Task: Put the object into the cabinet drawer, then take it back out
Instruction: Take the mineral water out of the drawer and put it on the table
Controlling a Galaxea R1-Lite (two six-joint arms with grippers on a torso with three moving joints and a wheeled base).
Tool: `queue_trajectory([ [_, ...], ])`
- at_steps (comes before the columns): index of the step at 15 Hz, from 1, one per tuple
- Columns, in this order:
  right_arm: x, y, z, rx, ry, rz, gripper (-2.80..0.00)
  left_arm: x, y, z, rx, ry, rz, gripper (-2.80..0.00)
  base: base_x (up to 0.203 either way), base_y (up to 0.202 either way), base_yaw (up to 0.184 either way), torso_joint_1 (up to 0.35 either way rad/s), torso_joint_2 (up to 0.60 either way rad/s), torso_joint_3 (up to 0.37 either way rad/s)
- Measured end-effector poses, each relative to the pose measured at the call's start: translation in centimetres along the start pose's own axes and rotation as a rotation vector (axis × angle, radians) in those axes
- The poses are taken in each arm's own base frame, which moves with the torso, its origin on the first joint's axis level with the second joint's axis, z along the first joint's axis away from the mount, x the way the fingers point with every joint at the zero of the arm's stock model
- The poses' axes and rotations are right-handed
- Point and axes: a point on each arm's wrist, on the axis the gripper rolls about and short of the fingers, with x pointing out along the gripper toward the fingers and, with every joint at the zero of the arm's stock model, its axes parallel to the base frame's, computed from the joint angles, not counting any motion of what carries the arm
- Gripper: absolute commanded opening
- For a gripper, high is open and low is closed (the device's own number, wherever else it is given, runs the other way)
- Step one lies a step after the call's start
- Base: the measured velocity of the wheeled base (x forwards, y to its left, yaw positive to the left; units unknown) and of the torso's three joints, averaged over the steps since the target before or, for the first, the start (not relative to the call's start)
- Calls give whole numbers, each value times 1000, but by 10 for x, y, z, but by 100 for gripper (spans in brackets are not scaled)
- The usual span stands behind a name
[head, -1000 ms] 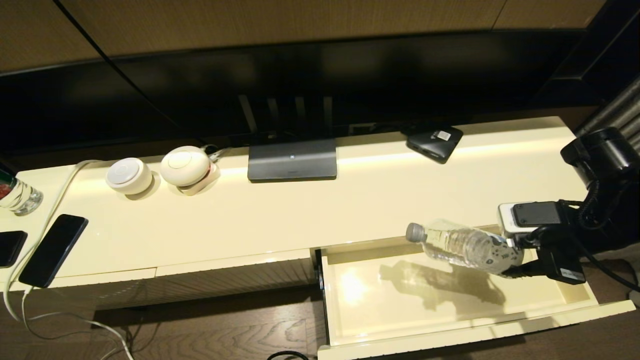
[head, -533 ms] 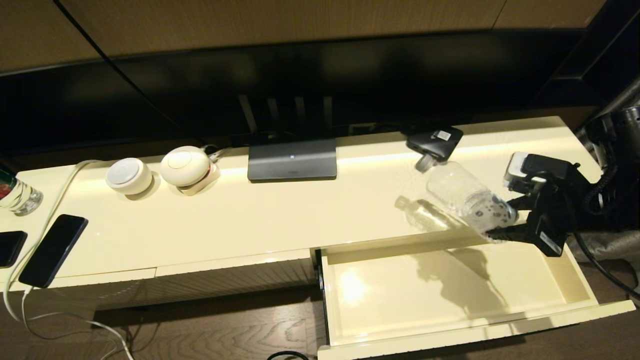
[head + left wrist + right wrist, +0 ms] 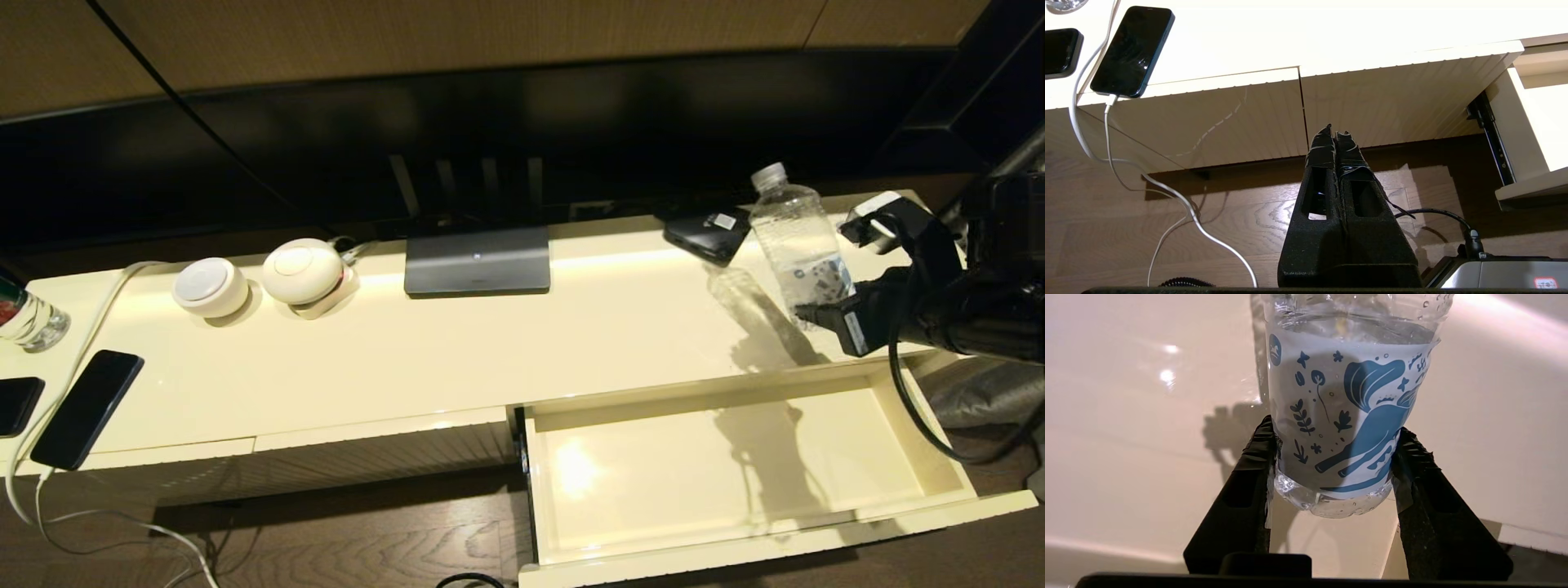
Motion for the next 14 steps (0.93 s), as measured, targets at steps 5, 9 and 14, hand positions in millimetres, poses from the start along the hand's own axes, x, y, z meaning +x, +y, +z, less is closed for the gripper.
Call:
queue_trajectory([
  [5, 30, 5, -16, 161, -37, -209, -280, 0, 0, 0, 0, -1, 0, -280, 0, 0, 0, 0, 0, 0],
  [9, 54, 15, -22, 255, -103, -331, -280, 0, 0, 0, 0, 0, 0, -280, 0, 0, 0, 0, 0, 0],
  [14, 62, 15, -17, 358, -174, -395, -280, 0, 0, 0, 0, 0, 0, -280, 0, 0, 0, 0, 0, 0],
])
